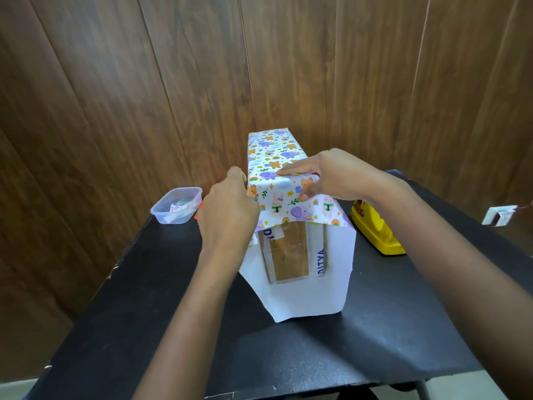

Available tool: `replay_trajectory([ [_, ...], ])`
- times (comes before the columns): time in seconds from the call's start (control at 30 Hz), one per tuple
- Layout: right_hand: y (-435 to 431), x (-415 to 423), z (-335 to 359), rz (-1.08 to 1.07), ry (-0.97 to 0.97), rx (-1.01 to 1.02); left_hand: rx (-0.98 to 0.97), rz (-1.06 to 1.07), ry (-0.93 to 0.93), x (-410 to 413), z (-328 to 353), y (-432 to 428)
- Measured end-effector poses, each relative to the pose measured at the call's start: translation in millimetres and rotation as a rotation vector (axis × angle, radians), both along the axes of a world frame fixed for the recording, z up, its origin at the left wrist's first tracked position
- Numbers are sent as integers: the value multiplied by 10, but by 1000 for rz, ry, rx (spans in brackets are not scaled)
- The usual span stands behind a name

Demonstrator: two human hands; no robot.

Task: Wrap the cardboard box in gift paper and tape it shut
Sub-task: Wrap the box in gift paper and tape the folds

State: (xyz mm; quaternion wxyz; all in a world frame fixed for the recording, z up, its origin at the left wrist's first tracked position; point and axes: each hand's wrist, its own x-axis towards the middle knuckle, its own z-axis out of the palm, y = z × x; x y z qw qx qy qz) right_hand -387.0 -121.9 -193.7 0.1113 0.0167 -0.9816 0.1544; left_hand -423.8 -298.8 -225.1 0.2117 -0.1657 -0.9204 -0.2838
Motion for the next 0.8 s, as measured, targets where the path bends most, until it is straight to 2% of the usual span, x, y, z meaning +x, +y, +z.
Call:
replay_trajectory([
  [0.07,17,7,9,11,-4,-21,-84,-22,27,-27,15,-12],
  [0.13,25,14,20,18,-10,-23,-295,-85,145,-109,69,13],
  [0.2,29,17,20,24,-21,-23,-466,-263,201,-245,158,65],
  [0.27,46,17,11,17,-25,-25,-567,-452,117,-346,222,113],
  [0.37,85,6,-22,13,-31,-36,-570,-507,0,-419,230,107],
  [0.5,97,-19,-45,38,-73,-162,-598,-486,44,-423,212,55],
  [0.67,84,-48,-26,21,-107,-164,-654,-466,69,-396,201,69],
  [0.73,28,-36,-37,23,-123,-118,-674,-453,94,-392,174,74],
  [0.8,-49,-30,-75,9,-135,75,-706,-429,140,-384,135,78],
])
